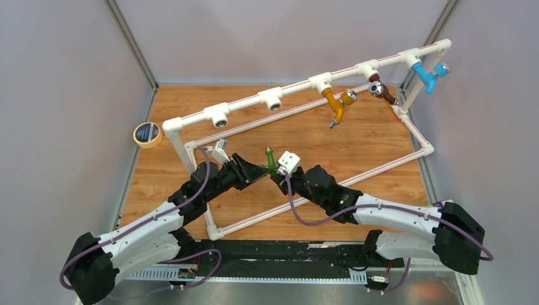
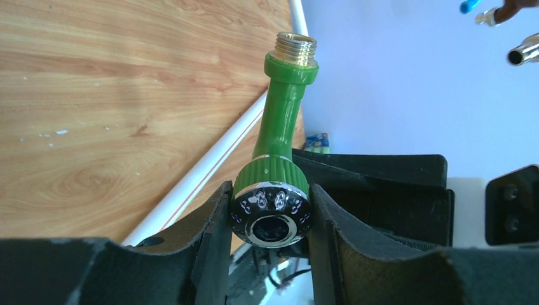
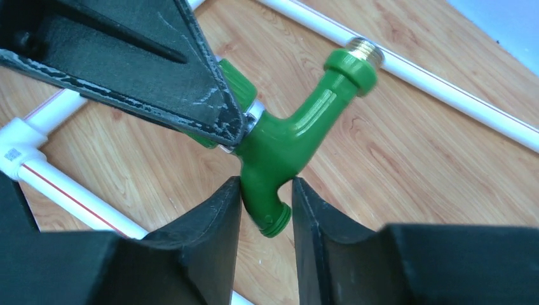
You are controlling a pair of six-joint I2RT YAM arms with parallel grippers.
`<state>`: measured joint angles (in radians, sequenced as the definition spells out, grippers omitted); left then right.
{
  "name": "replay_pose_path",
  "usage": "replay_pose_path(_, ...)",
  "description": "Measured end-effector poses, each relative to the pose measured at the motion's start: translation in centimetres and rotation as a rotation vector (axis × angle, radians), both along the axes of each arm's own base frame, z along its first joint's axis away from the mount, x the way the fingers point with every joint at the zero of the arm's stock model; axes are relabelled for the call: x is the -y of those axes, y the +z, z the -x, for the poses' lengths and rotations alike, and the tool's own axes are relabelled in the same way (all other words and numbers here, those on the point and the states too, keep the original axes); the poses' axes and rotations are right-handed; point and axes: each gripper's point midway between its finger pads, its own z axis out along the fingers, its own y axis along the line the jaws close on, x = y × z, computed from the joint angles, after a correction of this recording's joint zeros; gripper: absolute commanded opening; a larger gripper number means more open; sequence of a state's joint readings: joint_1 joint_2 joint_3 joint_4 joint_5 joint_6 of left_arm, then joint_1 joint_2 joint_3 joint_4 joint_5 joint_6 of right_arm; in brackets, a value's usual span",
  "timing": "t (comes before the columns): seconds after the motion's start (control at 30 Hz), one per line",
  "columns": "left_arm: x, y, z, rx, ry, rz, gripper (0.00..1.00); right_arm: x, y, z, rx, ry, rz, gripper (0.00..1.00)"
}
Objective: Install the water faucets
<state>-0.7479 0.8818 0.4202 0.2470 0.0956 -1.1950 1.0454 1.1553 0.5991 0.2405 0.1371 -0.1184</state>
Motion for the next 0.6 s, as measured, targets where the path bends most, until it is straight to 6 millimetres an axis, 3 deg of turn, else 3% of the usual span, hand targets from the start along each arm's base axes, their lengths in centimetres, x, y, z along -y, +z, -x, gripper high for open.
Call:
replay_pose_path(0.1, -0.3, 0.7, 0.2, -0.022, 0.019, 0.037, 0.00, 0.4, 1.3, -0.2, 0.063, -0.026, -0.034, 0.61)
replay_pose_path(0.17, -1.0, 1.4, 0.2, -0.062, 0.071, 0.081, 0.00, 1.8, 2.5, 0.0, 0.170, -0.053, -0.064, 0.66)
replay_pose_path(0.3, -1.3, 1.3, 0.2, -0.114, 0.103, 0.109, 0.00, 2.2, 2.9, 0.2, 0.259, -0.046, -0.057, 0.69)
replay_pose_path(0.6, -1.6, 0.1, 0.4, -0.291, 0.155, 0.103, 0.00, 0.2, 3.9, 1.8, 0.454, 0.033, 0.008, 0.77)
